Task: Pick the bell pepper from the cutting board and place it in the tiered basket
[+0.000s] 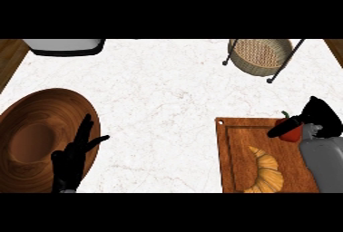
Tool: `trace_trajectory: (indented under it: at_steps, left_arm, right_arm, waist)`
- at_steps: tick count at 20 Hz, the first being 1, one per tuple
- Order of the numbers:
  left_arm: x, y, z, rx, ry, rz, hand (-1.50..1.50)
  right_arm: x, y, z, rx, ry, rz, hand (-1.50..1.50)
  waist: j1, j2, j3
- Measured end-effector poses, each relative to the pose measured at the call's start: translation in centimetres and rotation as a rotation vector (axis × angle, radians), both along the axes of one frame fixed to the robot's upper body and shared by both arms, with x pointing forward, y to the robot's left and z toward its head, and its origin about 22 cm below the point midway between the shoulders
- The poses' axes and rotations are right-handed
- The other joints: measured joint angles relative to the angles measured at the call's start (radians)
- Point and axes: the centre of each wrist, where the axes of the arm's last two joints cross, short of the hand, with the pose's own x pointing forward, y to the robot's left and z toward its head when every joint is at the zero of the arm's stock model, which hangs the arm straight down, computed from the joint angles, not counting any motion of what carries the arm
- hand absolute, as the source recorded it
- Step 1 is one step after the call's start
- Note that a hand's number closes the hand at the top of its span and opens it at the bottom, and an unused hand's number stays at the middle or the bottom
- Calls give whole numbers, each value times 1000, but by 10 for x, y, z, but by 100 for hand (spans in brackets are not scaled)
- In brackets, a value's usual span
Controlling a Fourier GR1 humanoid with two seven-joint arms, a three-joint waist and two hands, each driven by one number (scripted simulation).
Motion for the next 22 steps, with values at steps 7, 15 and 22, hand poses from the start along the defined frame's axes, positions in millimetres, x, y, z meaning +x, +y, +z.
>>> trace_trajectory:
  at_steps: [7,15,22]
  left_arm:
    - [-1,0,-1,2,-4,4,0]
    - [1,1,-1,-5,0,1,0]
    - [0,-4,-5,6,-18,8,0]
  right_arm:
    - [1,1,-13,52,31,-30,-150]
    - [4,0,-29,69,56,-43,150]
    - [4,-7,-35,40,39,-24,150]
  waist:
    - [-2,0,1]
    - [0,-1,2]
    - [1,-6,-1]
